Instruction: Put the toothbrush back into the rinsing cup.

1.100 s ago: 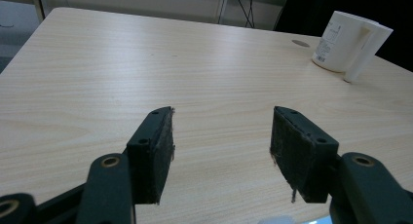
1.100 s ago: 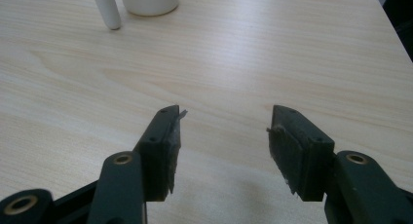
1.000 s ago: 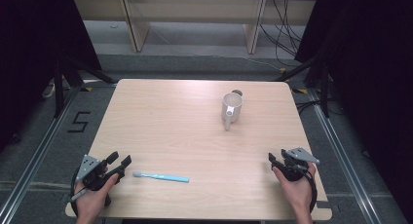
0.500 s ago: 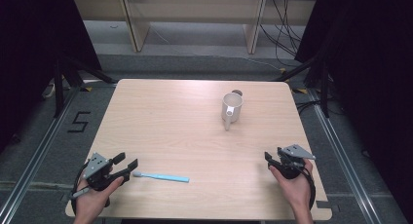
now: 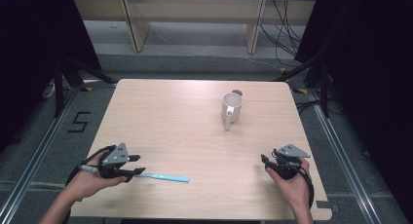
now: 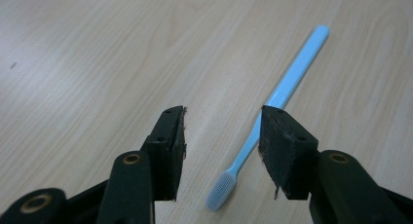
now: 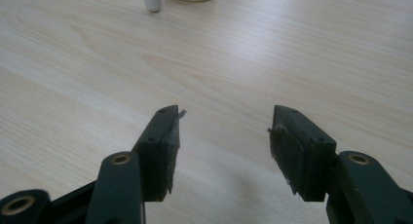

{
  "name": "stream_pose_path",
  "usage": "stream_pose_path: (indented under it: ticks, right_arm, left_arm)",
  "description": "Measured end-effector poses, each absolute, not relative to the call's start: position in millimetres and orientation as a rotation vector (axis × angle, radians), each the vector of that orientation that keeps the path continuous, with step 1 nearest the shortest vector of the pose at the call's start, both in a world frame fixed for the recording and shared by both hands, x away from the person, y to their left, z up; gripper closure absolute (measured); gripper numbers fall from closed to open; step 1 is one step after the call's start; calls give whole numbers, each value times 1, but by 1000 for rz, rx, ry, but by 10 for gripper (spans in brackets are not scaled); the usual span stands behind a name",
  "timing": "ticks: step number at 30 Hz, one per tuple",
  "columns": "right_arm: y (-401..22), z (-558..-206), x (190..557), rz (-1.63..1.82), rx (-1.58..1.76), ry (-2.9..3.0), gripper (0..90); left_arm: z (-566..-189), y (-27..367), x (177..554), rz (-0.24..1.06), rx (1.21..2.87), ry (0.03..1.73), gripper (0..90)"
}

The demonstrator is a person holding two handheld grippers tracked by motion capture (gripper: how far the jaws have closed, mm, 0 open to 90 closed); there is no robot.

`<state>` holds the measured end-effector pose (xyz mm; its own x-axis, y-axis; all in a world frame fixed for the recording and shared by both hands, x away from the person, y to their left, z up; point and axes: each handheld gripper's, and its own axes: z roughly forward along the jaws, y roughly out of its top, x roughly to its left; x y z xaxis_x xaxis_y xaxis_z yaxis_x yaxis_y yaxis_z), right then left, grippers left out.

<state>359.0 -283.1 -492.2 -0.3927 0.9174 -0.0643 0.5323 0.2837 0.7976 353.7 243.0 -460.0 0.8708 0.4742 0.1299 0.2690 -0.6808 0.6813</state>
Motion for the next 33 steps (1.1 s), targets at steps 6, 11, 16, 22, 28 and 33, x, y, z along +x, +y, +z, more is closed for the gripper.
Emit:
stream_pose_path:
  ticks: [6,11,16,22,28,33]
  right_arm:
    - [-284,-492,359,952,1300,2045,460]
    - [-282,-492,359,975,1320,2061,460]
    - [-282,-492,359,982,1325,2054,460]
    - [-280,-492,357,981,1363,2055,460]
    - [-283,-491,359,968,1312,2056,459]
    - [-283,-492,359,978,1316,2058,458]
  left_arm:
    - [-454,222,364,323,2511,387,536]
    - [-453,200,370,299,2635,239,555]
    - [-456,182,376,250,2766,104,579]
    - [-460,165,381,175,2872,24,591]
    - [-466,154,384,138,2896,-13,636]
    - [-471,149,384,105,2909,-29,657]
